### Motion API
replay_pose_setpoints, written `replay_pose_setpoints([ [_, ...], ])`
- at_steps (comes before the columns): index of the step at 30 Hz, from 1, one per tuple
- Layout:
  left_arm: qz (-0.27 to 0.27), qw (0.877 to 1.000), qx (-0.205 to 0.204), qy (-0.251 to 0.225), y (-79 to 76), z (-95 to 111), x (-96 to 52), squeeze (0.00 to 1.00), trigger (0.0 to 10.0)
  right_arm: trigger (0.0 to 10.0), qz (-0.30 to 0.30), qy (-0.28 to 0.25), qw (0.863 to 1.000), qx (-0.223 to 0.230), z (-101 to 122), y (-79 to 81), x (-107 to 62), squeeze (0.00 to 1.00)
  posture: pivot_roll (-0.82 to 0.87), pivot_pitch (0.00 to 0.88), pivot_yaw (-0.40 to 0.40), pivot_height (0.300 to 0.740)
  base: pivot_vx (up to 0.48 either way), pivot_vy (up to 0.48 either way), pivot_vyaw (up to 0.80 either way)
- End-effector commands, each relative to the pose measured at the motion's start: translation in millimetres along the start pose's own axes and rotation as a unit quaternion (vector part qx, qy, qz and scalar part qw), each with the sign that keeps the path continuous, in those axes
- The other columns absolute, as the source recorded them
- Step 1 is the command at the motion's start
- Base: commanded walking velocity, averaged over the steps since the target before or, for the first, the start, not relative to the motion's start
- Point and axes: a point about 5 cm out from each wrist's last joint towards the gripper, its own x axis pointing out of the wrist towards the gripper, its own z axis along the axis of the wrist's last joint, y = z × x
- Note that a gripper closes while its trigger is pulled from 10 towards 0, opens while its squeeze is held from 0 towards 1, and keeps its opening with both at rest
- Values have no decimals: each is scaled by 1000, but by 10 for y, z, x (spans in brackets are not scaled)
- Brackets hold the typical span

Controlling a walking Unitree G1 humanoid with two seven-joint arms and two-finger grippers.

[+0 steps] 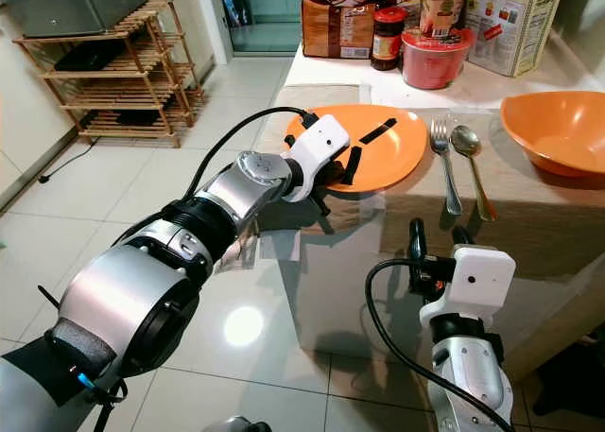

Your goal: Setting the table

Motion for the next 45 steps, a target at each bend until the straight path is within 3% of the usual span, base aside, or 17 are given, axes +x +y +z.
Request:
replay_pose_setpoints([
  [1, -22, 999, -6, 46, -25, -225, -12, 0, 10000, 10000, 6, 1, 1000, 4, 4, 28, 30, 0, -93, 0, 124, 735, 0, 0, 0],
  [14, 1, 1000, -13, 12, 160, -72, -105, 0, 10000, 10000, 11, 3, 1000, 5, -12, 51, 55, 0, -83, 0, 120, 735, 0, 0, 0],
  [21, 1, 999, -33, -31, 243, 115, -163, 0, 10000, 10000, 20, 2, 1000, 20, -1, 93, 69, 0, -80, 0, 125, 735, 0, 0, 0],
  [24, 1, 994, -66, -83, 308, 301, -226, 0, 10000, 10000, 45, 18, 996, 70, -39, 199, 122, 0, -65, 0, 121, 735, 0, 0, 0],
  [28, -4, 990, -80, -118, 329, 402, -272, 0, 10000, 10000, 69, 31, 990, 120, -77, 287, 210, 0, -54, 0, 118, 735, 0, 0, 0],
  [33, -4, 989, -83, -120, 349, 392, -303, 0, 10000, 10000, 89, 45, 983, 153, -126, 361, 315, 0, -32, 0, 110, 735, 0, 0, 0],
  [45, 17, 989, -90, -114, 443, 339, -391, 0, 10000, 10000, 98, 51, 978, 177, -231, 460, 552, 0, -2, 0, 111, 735, 0, 0, 0],
])
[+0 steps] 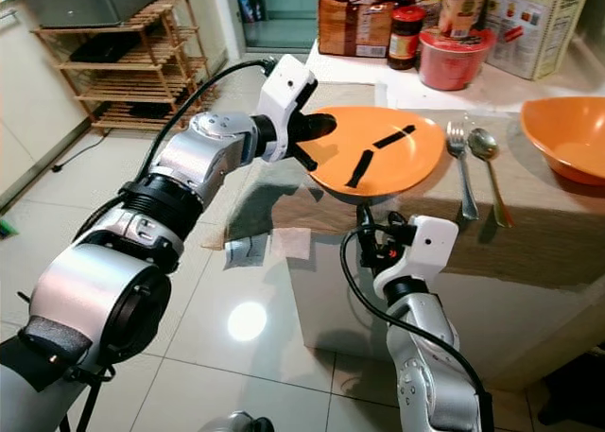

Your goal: Setting the table

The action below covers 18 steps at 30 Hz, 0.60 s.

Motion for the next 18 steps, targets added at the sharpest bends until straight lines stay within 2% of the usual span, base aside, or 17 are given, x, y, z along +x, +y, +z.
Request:
replay_pose_setpoints([
  [1, 7, 1000, -2, -3, 39, 12, -39, 0, 10000, 10000, 1, -8, 1000, 8, 0, 4, 44, 0, -1, 0, 111, 735, 0, 0, 0],
  [18, 11, 1000, -10, -2, 21, -12, -65, 0, 10000, 10000, -18, -47, 998, -24, 86, -37, 150, 0, 5, 0, 108, 735, 0, 0, 0],
])
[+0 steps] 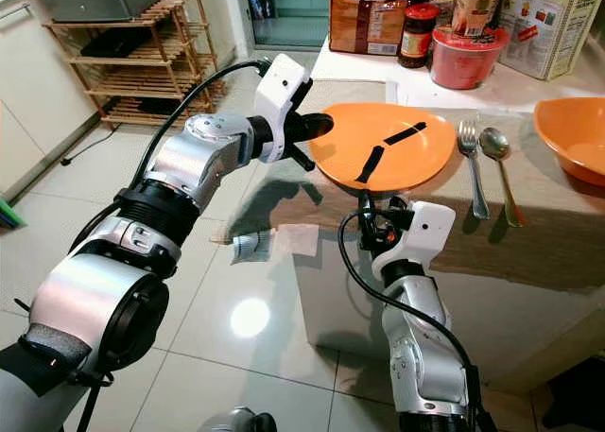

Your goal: Setting the table

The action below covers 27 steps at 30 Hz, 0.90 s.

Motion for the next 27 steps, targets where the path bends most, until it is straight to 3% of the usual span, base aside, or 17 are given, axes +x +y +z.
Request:
replay_pose_setpoints([
  [1, 6, 1000, 5, -1, 31, 18, -35, 0, 10000, 10000, -5, -13, 1000, 0, 41, 7, 42, 0, 4, 0, 110, 735, 0, 0, 0],
  [10, 5, 1000, 4, 0, 18, 0, -40, 0, 10000, 10000, -8, -9, 1000, -2, 27, -10, 14, 0, 4, 0, 109, 735, 0, 0, 0],
  [14, 31, 999, -9, 1, 63, -141, -70, 0, 10000, 10000, -5, 0, 1000, -26, 49, -54, -177, 0, -13, 0, 110, 735, 0, 0, 0],
  [18, 69, 997, -30, -25, 81, -262, -85, 0, 10000, 10000, 6, -25, 996, -91, 213, -75, -374, 0, -33, 0, 111, 735, 0, 0, 0],
  [19, 98, 993, -51, -39, 101, -351, -103, 0, 10000, 10000, -1, -51, 989, -139, 314, -77, -428, 0, -52, 0, 117, 735, 0, 0, 0],
  [20, 98, 993, -51, -39, 101, -351, -103, 0, 10000, 10000, -1, -51, 989, -139, 314, -77, -428, 0, -52, 0, 117, 735, 0, 0, 0],
  [22, 131, 987, -83, -52, 116, -512, -142, 0, 10000, 10000, -30, -91, 974, -206, 447, -91, -473, 0, -68, 0, 121, 735, 0, 0, 0],
  [25, 146, 983, -86, -64, 91, -620, -189, 0, 10000, 10000, -72, -116, 962, -236, 533, -123, -487, 0, -71, 0, 125, 735, 0, 0, 0],
  [27, 166, 977, -111, -79, 78, -756, -272, 0, 10000, 10000, -105, -136, 952, -252, 608, -146, -478, 0, -66, 0, 130, 735, 0, 0, 0],
])
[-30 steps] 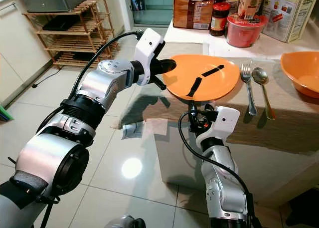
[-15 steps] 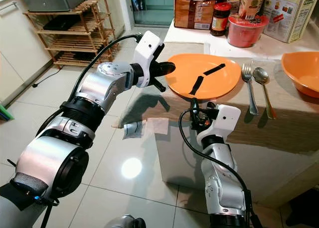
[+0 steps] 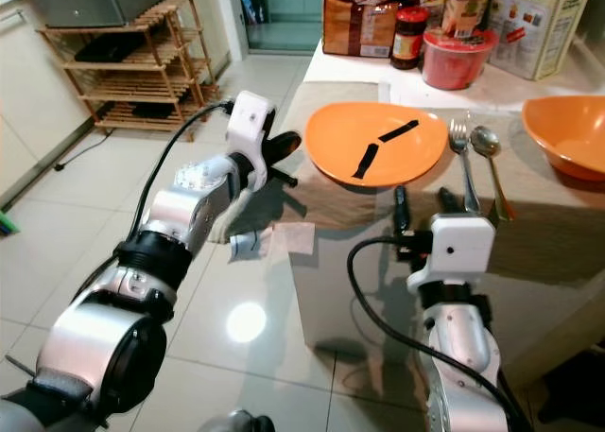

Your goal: Setting the table

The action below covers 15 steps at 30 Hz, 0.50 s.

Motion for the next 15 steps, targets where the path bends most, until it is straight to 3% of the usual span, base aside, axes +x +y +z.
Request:
replay_pose_setpoints([
  [1, 25, 999, -19, -27, 65, 7, -73, 0, 10000, 10000, -33, -23, 999, -20, 90, -57, 21, 0, -66, 0, 130, 735, 0, 0, 0],
  [4, 105, 991, -61, -55, 223, -128, -301, 0, 10000, 10000, -51, -11, 998, -18, 57, -135, 29, 0, -64, 0, 130, 735, 0, 0, 0],
  [5, 144, 984, -86, -59, 296, -211, -443, 0, 10000, 10000, -66, 9, 998, -8, -10, -196, 4, 0, -62, 0, 130, 735, 0, 0, 0],
  [11, 124, 986, -105, -43, 182, -318, -546, 0, 10000, 10000, -78, 29, 997, -6, -103, -205, -60, 0, -59, 0, 127, 735, 0, 0, 0],
  [12, 124, 986, -105, -43, 182, -318, -546, 0, 10000, 10000, -78, 29, 997, -6, -103, -205, -60, 0, -59, 0, 127, 735, 0, 0, 0],
  [15, 145, 979, -34, -137, 135, -122, -582, 0, 10000, 10000, -49, -33, 995, -75, -14, -163, -74, 0, -72, 0, 118, 735, 0, 0, 0],
])
